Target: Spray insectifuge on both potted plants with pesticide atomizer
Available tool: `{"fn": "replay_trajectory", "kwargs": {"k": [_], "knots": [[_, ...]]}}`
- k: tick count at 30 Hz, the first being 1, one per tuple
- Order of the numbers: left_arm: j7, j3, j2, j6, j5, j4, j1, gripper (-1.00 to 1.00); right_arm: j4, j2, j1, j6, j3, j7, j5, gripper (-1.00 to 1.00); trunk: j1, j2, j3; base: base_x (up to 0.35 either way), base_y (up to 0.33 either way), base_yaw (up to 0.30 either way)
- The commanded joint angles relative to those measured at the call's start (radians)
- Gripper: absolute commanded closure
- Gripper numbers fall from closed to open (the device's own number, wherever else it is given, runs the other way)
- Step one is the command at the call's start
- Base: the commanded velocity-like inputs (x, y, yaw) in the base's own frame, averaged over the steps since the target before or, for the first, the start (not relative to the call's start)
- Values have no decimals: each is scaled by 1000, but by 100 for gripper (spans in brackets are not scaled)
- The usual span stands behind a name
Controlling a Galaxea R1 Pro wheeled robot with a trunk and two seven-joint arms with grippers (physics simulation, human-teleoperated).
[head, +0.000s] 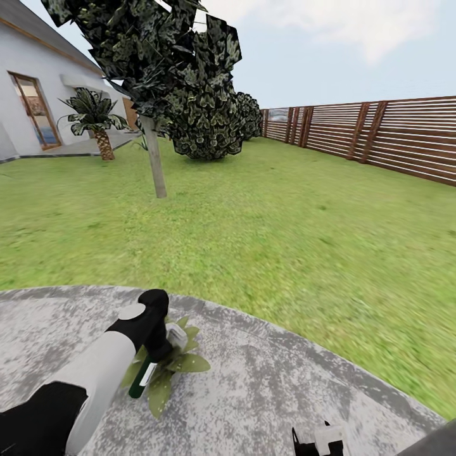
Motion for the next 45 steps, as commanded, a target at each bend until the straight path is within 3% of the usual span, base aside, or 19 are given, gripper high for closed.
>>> {"fn": "replay_trajectory", "kwargs": {"k": [1,21,29,39,45], "knots": [[-11,-2,-1,10,-9,-7,-2,100,1,0,-1,-3,-7,-4,11,-100,0,0,-1,155,0,0],[-14,5,4,8,-8,-19,18,100,1,1,-1,-3,-7,-4,11,-100,0,0,-1,72,0,1],[-14,5,-2,8,-8,-20,18,100,1,3,-1,-3,-6,-4,11,-100,0,0,-1,0,0,223],[-13,3,-4,8,-8,-20,18,100,1,2,-1,-3,-7,-4,11,-100,0,0,-1,-256,-22,173],[-10,0,2,8,-11,-20,18,100,1,2,-1,-3,-7,-4,11,-100,0,0,-1,-104,236,5]]}}
